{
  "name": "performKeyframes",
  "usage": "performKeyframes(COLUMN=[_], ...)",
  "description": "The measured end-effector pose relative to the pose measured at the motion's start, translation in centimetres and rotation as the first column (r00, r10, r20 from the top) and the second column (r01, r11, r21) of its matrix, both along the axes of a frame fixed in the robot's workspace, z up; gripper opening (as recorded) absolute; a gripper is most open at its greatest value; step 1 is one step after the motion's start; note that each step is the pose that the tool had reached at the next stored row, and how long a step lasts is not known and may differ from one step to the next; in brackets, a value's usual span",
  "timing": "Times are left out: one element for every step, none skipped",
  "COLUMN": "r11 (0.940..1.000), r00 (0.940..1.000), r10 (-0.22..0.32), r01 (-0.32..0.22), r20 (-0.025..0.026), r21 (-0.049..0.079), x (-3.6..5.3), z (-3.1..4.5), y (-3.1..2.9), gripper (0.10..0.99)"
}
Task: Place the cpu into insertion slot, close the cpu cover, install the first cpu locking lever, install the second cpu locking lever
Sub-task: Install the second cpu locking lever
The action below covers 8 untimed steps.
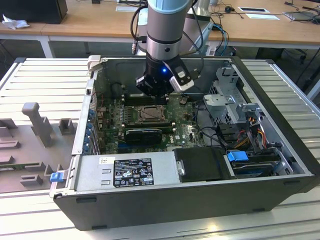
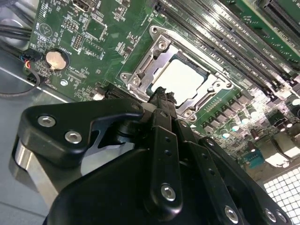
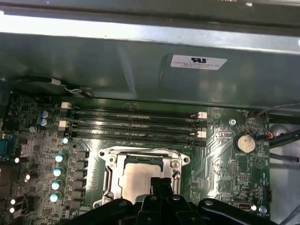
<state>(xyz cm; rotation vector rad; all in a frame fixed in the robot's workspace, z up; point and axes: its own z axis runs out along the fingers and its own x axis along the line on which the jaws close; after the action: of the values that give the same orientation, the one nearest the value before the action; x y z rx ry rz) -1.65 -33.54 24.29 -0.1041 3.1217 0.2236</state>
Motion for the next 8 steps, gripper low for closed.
performKeyframes(r11=[1.0000,1.0000,1.0000,1.0000,1.0000,1.0000,1.0000,1.0000], r00=[1.0000,1.0000,1.0000,1.0000,1.0000,1.0000,1.0000,1.0000], r10=[0.000,0.000,0.000,0.000,0.000,0.000,0.000,0.000], r01=[0.000,0.000,0.000,0.000,0.000,0.000,0.000,0.000], r20=[-0.0002,-0.0001,-0.0001,0.0000,0.0000,0.0000,0.0000,0.0000], r21=[0.000,0.000,0.000,0.000,0.000,0.000,0.000,0.000], x=[-0.01,0.00,0.00,0.00,0.00,0.00,-0.01,-0.03], z=[0.06,0.38,0.91,1.28,1.75,1.80,1.81,1.81], y=[-0.03,-0.05,-0.06,-0.06,-0.10,-0.17,-0.23,-0.34], gripper=[0.106,0.106,0.106,0.106,0.106,0.106,0.106,0.106])
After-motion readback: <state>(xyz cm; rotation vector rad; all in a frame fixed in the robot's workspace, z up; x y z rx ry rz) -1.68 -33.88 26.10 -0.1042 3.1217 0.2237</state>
